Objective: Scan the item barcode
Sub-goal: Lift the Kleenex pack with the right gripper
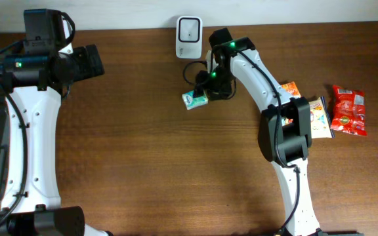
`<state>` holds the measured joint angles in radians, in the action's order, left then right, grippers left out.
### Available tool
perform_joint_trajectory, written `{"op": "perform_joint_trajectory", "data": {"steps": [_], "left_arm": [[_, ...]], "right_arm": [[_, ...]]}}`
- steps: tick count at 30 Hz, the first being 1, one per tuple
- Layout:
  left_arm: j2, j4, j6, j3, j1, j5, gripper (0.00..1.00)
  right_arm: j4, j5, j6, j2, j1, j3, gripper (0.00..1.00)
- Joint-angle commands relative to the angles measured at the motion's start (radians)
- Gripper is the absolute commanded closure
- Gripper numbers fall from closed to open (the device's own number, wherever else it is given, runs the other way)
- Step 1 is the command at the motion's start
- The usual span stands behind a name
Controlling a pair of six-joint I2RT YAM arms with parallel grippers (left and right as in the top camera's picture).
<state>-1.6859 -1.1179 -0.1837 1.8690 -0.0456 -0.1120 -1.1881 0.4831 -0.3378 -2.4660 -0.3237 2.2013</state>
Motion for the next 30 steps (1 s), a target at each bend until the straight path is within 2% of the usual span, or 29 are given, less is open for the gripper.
{"op": "perform_joint_trajectory", "data": {"steps": [1, 9, 16, 24, 30], "left_arm": [[-0.002, 0.001, 0.005, -0.004, -0.001, 0.0, 0.01], [-0.002, 0.001, 0.005, -0.004, -0.001, 0.0, 0.01], [-0.002, 0.001, 0.005, -0.004, -0.001, 0.0, 0.01], [-0.002, 0.001, 0.005, -0.004, -0.001, 0.0, 0.01], [-0.002, 0.001, 0.005, -0.004, -0.001, 0.0, 0.01]], "right_arm": [[0.011, 0.087, -0.064, 0.014, -0.044, 0.021, 0.42], [0.235, -0.242, 0.047, 0.006, -0.165, 0.021, 0.42], [0.396, -0.336, 0.079, -0.025, -0.202, 0.02, 0.42], [0.244, -0.289, 0.076, -0.048, -0.2, 0.02, 0.41], [0.072, -0.199, 0.179, -0.047, -0.198, 0.021, 0.41]]}}
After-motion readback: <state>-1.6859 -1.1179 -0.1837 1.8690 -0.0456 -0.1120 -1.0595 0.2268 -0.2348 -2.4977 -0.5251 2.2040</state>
